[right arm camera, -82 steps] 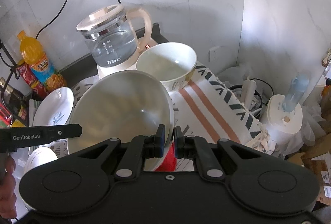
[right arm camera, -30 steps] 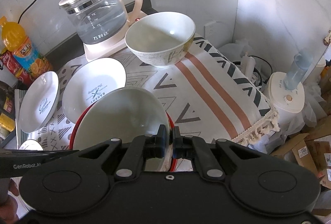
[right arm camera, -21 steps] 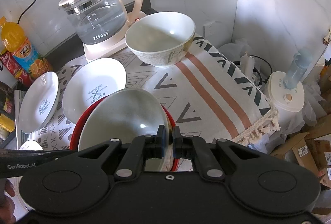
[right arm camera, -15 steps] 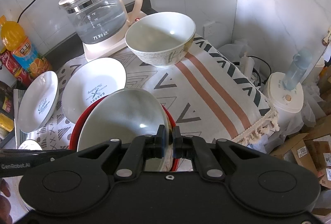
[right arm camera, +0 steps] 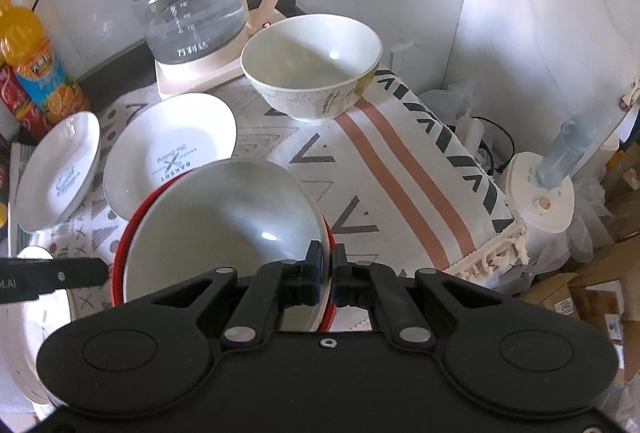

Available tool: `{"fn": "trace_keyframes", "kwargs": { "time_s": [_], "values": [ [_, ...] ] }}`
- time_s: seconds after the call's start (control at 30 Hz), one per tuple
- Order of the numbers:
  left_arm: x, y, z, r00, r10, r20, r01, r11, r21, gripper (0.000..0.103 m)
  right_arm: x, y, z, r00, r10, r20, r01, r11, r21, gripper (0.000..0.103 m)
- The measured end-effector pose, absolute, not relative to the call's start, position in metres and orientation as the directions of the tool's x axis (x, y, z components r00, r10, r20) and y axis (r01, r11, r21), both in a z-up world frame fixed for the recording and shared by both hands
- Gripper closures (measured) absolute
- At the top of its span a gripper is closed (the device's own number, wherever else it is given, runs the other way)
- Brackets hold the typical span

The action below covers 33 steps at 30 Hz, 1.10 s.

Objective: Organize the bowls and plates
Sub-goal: 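Open both tools to release the white bowl inside the red bowl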

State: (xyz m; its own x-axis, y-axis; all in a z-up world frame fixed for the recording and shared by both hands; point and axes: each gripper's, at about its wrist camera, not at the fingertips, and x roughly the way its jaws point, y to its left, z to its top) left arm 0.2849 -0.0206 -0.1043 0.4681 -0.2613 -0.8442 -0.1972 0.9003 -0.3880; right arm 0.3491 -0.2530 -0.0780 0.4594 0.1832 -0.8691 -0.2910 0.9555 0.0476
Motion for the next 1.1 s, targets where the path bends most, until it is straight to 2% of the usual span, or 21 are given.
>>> {"fn": "trace_keyframes", "kwargs": {
  "time_s": [0.3, 0.57, 0.6, 0.63, 0.67, 0.73, 0.83, 0.87, 0.97, 1.1],
  "values": [
    [0.284, -0.018, -0.112, 0.458, -0.253, -0.852, -0.216, 0.898, -0.383, 0.094, 0.349, -0.248, -0.082, 0.461, 0.157, -0.873, -0.314, 0.949, 0.005, 0.098],
    [0.283, -0.018, -0.108, 0.464, -0.257, -0.848, -0.209, 0.898, -0.387, 0.094, 0.348, -0.247, -0.078, 0.454, 0.172, -0.874, -0.316, 0.948, 0.023, 0.093],
    [0.283, -0.018, -0.106, 0.468, -0.257, -0.846, -0.206, 0.899, -0.387, 0.093, 0.348, -0.247, -0.077, 0.454, 0.179, -0.873, -0.318, 0.948, 0.029, 0.091],
    [0.283, -0.018, -0.105, 0.471, -0.257, -0.844, -0.204, 0.899, -0.387, 0.088, 0.347, -0.247, -0.075, 0.453, 0.189, -0.871, -0.319, 0.947, 0.04, 0.089],
    [0.282, -0.017, -0.102, 0.476, -0.255, -0.842, -0.201, 0.9, -0.387, 0.084, 0.347, -0.247, -0.072, 0.454, 0.197, -0.869, -0.318, 0.947, 0.049, 0.083],
    [0.28, -0.017, -0.098, 0.488, -0.255, -0.835, -0.19, 0.903, -0.386, 0.065, 0.345, -0.246, -0.067, 0.462, 0.208, -0.862, -0.315, 0.947, 0.06, 0.075],
    [0.276, -0.016, -0.091, 0.503, -0.247, -0.828, -0.175, 0.91, -0.377, 0.048, 0.34, -0.248, -0.059, 0.469, 0.23, -0.853, -0.3, 0.95, 0.091, 0.061],
    [0.275, -0.016, -0.089, 0.507, -0.246, -0.826, -0.17, 0.911, -0.375, 0.046, 0.339, -0.248, -0.057, 0.473, 0.237, -0.849, -0.296, 0.95, 0.1, 0.054],
    [0.271, -0.014, -0.083, 0.517, -0.248, -0.82, -0.144, 0.919, -0.368, 0.038, 0.331, -0.248, -0.05, 0.493, 0.245, -0.835, -0.279, 0.953, 0.116, 0.044],
    [0.264, -0.011, -0.075, 0.531, -0.245, -0.811, -0.113, 0.928, -0.355, 0.031, 0.319, -0.251, -0.044, 0.513, 0.257, -0.819, -0.245, 0.958, 0.147, 0.022]
  ]
}}
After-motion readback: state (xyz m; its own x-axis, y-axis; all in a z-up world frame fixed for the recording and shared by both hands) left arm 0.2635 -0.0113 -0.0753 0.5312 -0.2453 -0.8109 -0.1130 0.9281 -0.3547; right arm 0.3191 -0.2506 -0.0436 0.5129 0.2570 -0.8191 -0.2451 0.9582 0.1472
